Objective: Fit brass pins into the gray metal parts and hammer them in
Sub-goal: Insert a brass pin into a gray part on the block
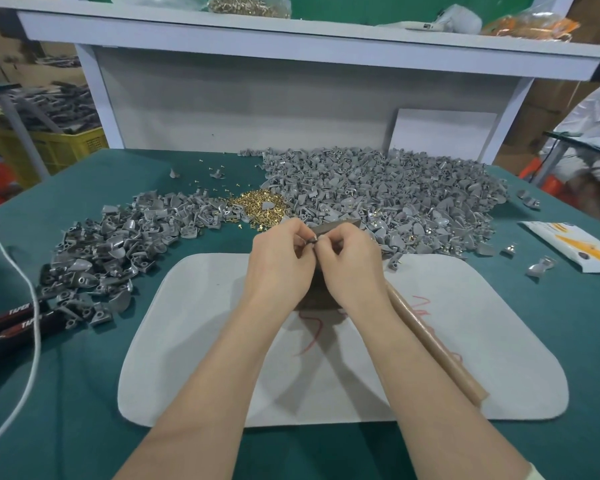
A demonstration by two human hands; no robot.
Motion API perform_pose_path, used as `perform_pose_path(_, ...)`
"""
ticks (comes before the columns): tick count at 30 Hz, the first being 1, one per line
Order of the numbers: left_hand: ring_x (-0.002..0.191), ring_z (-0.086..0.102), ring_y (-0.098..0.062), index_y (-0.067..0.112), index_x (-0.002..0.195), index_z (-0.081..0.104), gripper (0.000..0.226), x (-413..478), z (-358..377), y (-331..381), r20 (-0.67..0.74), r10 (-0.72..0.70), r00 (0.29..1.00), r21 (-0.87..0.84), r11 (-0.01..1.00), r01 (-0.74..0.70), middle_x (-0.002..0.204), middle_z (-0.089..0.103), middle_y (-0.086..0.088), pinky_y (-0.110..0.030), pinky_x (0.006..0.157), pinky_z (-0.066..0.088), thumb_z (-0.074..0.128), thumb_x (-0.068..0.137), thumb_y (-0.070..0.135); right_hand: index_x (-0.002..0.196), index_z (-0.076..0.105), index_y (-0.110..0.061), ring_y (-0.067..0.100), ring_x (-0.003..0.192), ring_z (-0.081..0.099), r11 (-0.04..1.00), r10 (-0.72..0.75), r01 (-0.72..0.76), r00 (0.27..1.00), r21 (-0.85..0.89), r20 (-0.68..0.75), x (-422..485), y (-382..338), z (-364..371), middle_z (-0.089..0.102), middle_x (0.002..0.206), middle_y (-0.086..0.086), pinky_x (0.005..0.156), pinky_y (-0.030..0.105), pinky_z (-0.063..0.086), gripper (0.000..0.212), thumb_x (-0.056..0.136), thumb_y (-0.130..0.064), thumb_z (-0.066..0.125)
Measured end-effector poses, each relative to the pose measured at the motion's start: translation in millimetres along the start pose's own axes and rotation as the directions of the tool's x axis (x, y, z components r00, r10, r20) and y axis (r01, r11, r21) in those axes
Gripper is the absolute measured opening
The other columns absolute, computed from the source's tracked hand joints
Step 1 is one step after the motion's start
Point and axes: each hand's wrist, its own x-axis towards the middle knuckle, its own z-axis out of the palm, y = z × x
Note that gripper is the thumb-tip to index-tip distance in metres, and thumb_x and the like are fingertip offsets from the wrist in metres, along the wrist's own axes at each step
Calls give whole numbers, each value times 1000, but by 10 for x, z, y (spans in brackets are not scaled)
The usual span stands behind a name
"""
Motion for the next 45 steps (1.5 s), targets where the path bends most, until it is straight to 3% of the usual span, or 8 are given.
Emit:
perform_pose_path(6,84,63,-15,22,80,58,17,-2,5,-3,0,3,1000,-9,1000,-3,82,65,3,-27,79,51,57,85,5,81,62,-10,17,74,52,999,20,-20,1000,39,15,-5,2,2,56,71,-6,60,24,28,12,87,-16,54)
perform_pose_path(11,82,62,-11,20,83,62,13,49,-37,-81,1,-18,1000,-34,999,18,81,64,6,-18,75,45,61,87,8,90,64,-12,22,86,63,998,-8,2,995,64,97,15,23,16,68,86,3,81,37,48,13,92,-18,53)
perform_pose_path(18,79,60,-5,23,82,62,16,87,-55,-154,8,-26,1000,-81,996,27,74,60,17,-10,74,40,62,87,8,91,61,-25,22,91,65,984,1,-28,989,178,146,48,73,34,67,95,0,88,43,51,26,93,-5,44)
perform_pose_path(21,80,61,-5,23,84,63,14,98,-50,-158,8,-33,999,-95,995,34,76,61,16,-12,76,41,63,87,9,92,63,-24,16,92,65,981,-14,-12,991,192,132,38,84,32,67,93,-5,90,37,51,23,92,-6,49)
perform_pose_path(25,85,64,-10,24,83,62,16,93,-46,-156,14,-27,1000,-135,990,29,78,64,13,-22,82,47,60,89,10,93,67,-21,4,83,60,994,-51,39,992,105,113,43,91,13,64,84,-12,78,12,42,15,88,-11,57)
perform_pose_path(37,93,67,-19,21,93,63,18,98,-57,-158,58,-36,998,-203,978,47,96,72,-4,-39,92,51,55,90,5,92,68,-23,-6,74,55,992,-80,73,994,102,73,41,76,-12,61,78,-18,70,7,40,20,88,-9,54)
perform_pose_path(42,87,66,-8,24,86,67,12,84,-35,-143,37,-18,999,-208,978,25,86,71,7,-27,84,52,60,88,14,88,66,-20,12,79,62,992,-113,110,993,63,42,21,90,5,67,80,-7,80,34,51,8,85,-14,62)
perform_pose_path(45,66,59,5,28,73,62,16,78,-35,-154,26,-7,1000,-155,988,11,70,68,11,-8,63,44,63,88,22,85,65,-16,21,77,63,986,-167,167,985,1,40,7,103,0,69,79,1,74,41,51,5,85,-16,61)
